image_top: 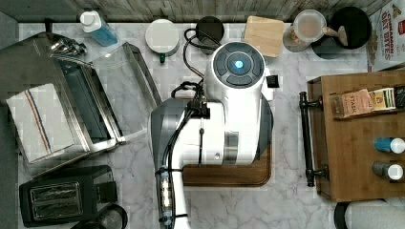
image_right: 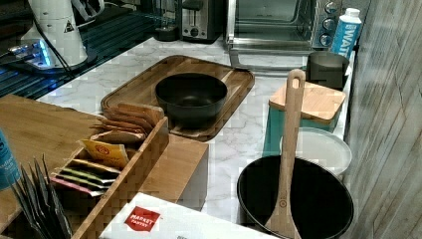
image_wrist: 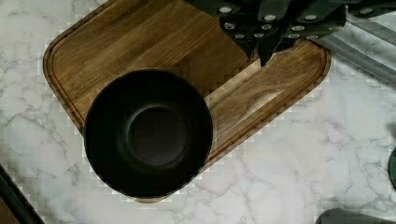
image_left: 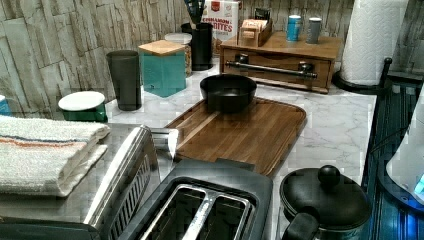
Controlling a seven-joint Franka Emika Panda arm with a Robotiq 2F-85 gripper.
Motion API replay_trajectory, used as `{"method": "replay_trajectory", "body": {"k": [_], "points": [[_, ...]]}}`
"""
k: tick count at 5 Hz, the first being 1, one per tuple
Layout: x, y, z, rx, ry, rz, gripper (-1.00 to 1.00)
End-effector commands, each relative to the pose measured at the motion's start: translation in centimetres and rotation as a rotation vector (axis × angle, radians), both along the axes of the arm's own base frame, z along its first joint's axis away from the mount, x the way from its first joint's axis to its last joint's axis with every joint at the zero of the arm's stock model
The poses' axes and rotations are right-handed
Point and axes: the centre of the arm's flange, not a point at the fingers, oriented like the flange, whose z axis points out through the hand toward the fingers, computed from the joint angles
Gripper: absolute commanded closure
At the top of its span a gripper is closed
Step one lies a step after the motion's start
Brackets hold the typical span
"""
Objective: Pick up the bowl.
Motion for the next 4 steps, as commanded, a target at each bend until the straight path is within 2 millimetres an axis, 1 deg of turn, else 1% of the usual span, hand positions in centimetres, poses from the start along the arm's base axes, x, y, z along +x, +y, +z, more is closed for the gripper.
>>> {"method": "replay_trajectory", "body": {"k": [1,2,3,4], "points": [[-0.7,-0.5,-2.3,0.012,0.01,-0.015,1.0],[-2.8,-3.6,-3.4,0.053,0.003,-0.102,1.0],[-5.2,-6.7,-4.1,0.033,-0.027,-0.23,1.0],[-7.7,-10.1,-3.9,0.006,-0.054,-0.333,1.0]]}}
